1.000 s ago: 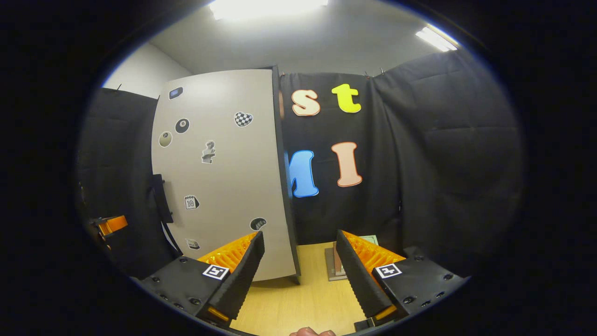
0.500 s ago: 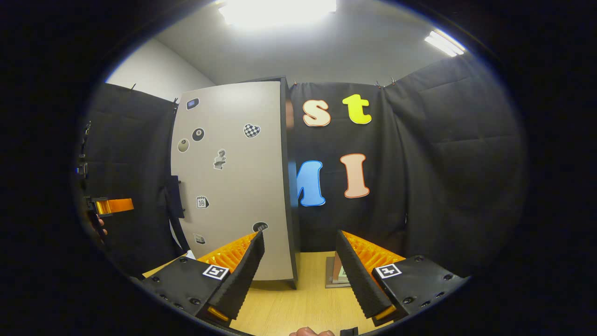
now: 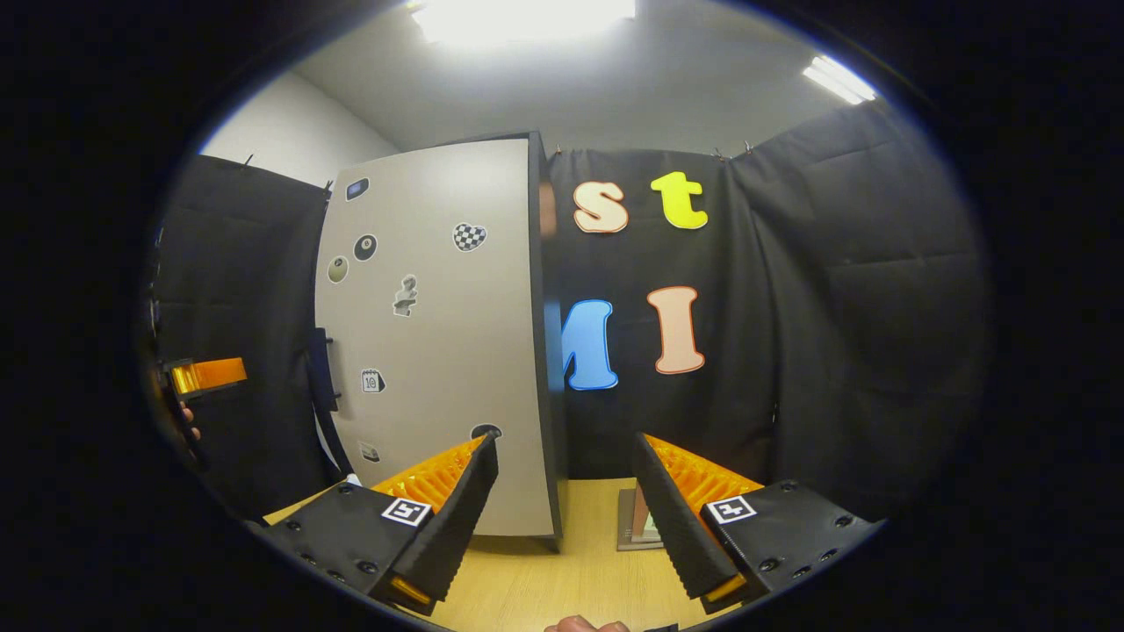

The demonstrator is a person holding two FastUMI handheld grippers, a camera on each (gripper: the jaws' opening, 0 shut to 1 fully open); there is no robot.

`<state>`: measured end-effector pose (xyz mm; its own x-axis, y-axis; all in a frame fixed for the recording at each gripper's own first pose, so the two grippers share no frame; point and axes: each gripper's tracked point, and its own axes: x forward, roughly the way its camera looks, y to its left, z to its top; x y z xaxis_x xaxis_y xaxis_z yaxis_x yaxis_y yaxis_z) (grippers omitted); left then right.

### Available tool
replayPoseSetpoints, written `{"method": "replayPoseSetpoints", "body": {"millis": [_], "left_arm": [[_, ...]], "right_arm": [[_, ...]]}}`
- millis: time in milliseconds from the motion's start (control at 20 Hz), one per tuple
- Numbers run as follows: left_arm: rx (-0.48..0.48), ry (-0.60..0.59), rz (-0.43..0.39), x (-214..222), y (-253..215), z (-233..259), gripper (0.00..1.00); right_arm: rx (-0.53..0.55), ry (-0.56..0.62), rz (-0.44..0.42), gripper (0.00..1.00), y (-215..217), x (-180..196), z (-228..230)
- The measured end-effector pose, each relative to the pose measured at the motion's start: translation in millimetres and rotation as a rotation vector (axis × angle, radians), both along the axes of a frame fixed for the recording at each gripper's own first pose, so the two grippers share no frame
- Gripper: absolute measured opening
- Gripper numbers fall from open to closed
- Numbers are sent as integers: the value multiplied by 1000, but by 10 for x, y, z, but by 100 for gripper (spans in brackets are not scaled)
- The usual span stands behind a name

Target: Open the cabinet door with the right hand, grasp the bottle in the cabinet with the left hand and place it on the coaster, then close the cabinet door with the right hand.

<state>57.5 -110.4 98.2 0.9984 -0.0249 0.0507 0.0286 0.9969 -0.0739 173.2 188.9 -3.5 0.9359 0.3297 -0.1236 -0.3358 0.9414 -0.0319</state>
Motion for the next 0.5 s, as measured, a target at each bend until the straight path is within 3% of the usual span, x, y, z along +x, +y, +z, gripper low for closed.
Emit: {"method": "replayPoseSetpoints", "body": {"millis": [250,500], "left_arm": [[-22,-10,12,256,239,-119,89],[65,1,6,444,341,-216,89]], "right_arm": [[-29,3,10,98,192,279,-66],[-21,10,-4,98,350,506,-139]]}}
